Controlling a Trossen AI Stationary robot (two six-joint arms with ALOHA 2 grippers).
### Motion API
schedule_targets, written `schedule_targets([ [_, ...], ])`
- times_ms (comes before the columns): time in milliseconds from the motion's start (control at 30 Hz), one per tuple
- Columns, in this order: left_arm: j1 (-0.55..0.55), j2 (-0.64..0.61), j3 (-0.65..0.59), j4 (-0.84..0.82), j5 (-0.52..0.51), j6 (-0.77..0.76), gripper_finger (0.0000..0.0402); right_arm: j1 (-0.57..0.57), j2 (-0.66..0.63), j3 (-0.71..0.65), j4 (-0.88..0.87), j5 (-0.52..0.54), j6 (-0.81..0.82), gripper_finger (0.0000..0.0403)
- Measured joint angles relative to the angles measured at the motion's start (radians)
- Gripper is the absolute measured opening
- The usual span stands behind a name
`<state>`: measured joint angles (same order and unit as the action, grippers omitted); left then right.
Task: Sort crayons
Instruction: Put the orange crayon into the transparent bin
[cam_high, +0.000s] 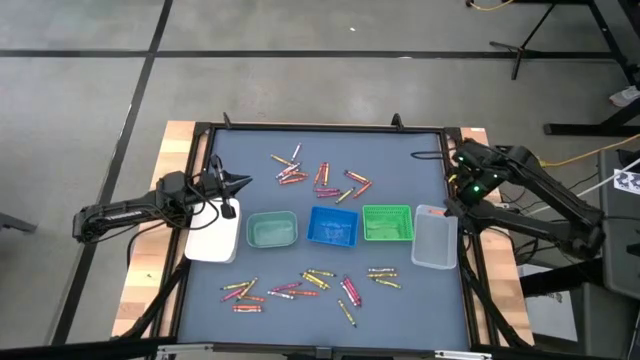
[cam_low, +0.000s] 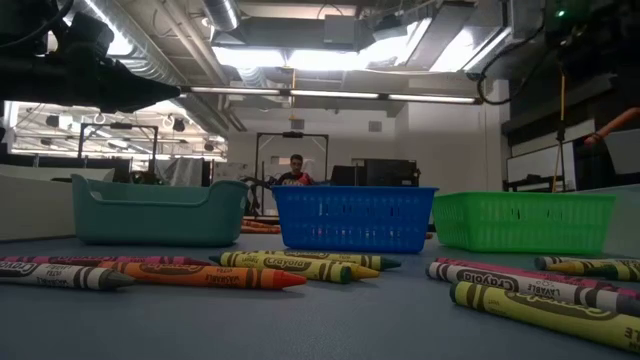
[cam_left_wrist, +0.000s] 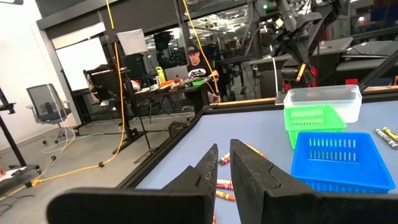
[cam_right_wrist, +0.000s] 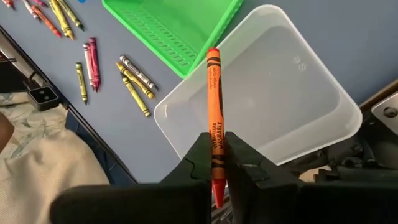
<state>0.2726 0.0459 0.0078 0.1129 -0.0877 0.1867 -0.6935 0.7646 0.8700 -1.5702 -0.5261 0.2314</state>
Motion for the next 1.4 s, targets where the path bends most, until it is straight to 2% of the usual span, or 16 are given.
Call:
schedule_targets([
  [267, 0.000, 0.000, 0.000, 0.000, 0.000, 0.000, 0.0029, 0.000, 0.017, 0.000, -0.001, 0.036, 0.000, 0.0027],
  [533, 0.000, 0.000, 0.000, 0.000, 0.000, 0.000, 0.0029, -0.001, 0.017, 0.000, -0.001, 0.068, -0.001, 0.0107],
  [667, 0.000, 0.000, 0.000, 0.000, 0.000, -0.001, 0.0029, -0.001, 0.017, 0.000, 0.020, 0.118, -0.001, 0.0128],
  [867, 0.000, 0.000, 0.000, 0.049, 0.041, -0.005, 0.0029, -0.001, 0.017, 0.000, 0.206, 0.116, -0.003, 0.0130],
  [1100, -0.001, 0.014, 0.000, 0.203, 0.063, -0.150, 0.0036, -0.001, 0.022, 0.000, 0.489, 0.115, -0.103, 0.0131],
  [1233, -0.001, 0.067, 0.000, 0.304, 0.050, -0.180, 0.0066, -0.001, 0.046, 0.000, 0.604, 0.116, -0.146, 0.0131],
  [1400, 0.000, 0.192, 0.010, 0.429, -0.026, -0.215, 0.0113, -0.001, 0.083, 0.000, 0.707, 0.116, -0.216, 0.0131],
])
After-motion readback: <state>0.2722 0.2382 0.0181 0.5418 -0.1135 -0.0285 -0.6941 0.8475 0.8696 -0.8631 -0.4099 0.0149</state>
